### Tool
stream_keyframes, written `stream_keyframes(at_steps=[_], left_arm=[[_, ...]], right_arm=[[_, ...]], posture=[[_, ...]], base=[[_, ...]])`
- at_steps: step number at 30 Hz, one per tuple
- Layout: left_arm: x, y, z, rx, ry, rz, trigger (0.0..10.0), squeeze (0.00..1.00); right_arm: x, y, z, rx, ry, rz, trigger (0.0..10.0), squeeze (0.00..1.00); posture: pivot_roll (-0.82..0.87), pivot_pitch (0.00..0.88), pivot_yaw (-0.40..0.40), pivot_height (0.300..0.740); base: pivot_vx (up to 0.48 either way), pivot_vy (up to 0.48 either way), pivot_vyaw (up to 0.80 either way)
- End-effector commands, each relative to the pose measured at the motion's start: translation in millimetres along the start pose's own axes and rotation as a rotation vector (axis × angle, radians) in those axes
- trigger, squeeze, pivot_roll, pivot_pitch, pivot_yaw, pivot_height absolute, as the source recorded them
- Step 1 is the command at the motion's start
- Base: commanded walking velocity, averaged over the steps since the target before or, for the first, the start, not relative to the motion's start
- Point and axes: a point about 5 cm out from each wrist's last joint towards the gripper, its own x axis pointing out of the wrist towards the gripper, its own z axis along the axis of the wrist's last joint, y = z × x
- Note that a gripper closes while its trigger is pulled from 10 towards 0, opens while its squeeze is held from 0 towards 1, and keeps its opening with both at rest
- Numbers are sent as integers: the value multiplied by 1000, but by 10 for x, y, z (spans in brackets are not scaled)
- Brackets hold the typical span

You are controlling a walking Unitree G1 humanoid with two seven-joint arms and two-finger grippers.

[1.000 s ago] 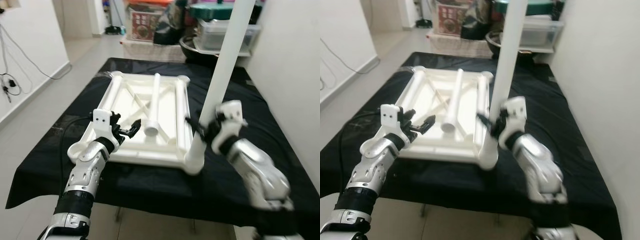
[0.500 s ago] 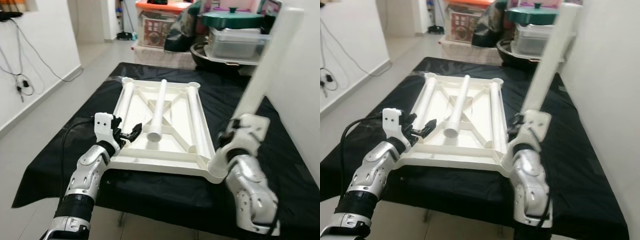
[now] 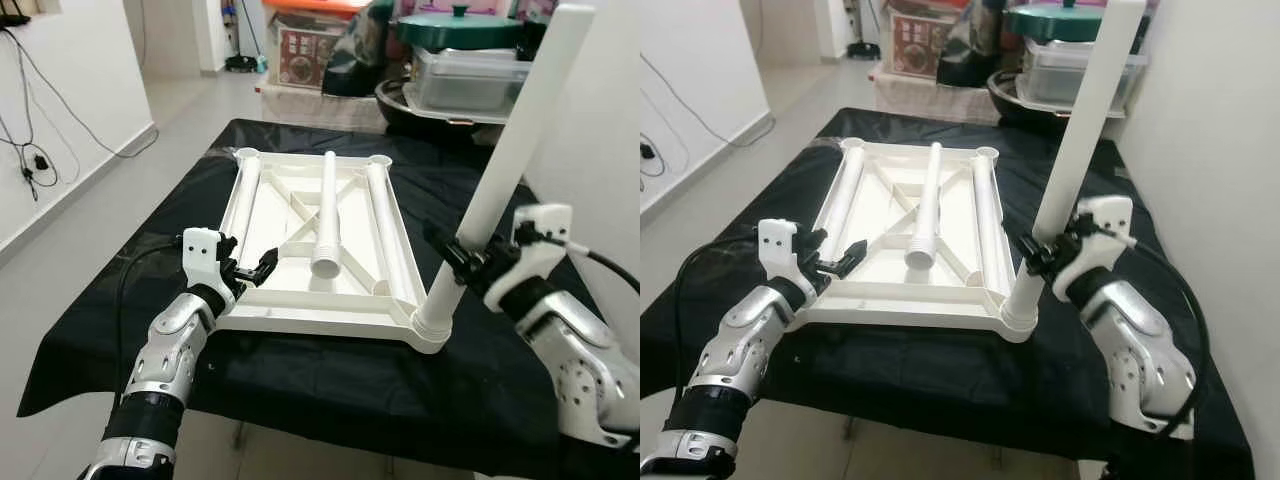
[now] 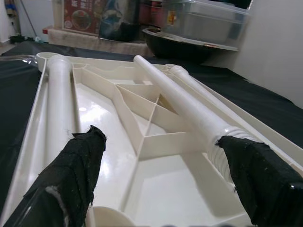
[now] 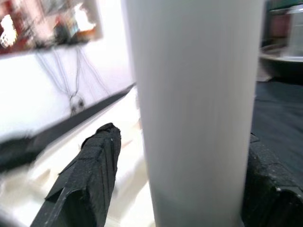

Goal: Building children table

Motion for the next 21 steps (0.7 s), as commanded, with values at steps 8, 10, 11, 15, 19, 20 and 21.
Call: stream_keyframes(at_steps=[8, 10, 11, 15, 19, 20, 21], left_arm=[[48, 12, 61, 26, 3, -15, 10000, 0], [48, 12, 61, 26, 3, -15, 10000, 0], [48, 12, 61, 26, 3, -15, 10000, 0], [43, -43, 35, 20, 8, -29, 10000, 0], [29, -27, 23, 22, 14, -25, 10000, 0], [29, -27, 23, 22, 14, -25, 10000, 0], [29, -27, 23, 22, 14, -25, 10000, 0]], right_arm=[[134, 65, -594, 9, 212, -128, 0, 0], [134, 65, -594, 9, 212, -128, 0, 0], [134, 65, -594, 9, 212, -128, 0, 0], [91, -69, -701, 66, 239, -406, 0, 0], [-87, -192, -806, 117, 265, -817, 0, 0], [-87, -192, -806, 117, 265, -817, 0, 0], [-87, -192, -806, 117, 265, -817, 0, 0]], posture=[[49, 0, -58, 740], [49, 0, -58, 740], [49, 0, -58, 740], [47, 0, -50, 740], [53, 0, -52, 740], [53, 0, -52, 740], [53, 0, -52, 740]], base=[[0, 0, 0], [0, 0, 0], [0, 0, 0], [0, 0, 0], [0, 0, 0], [0, 0, 0], [0, 0, 0]])
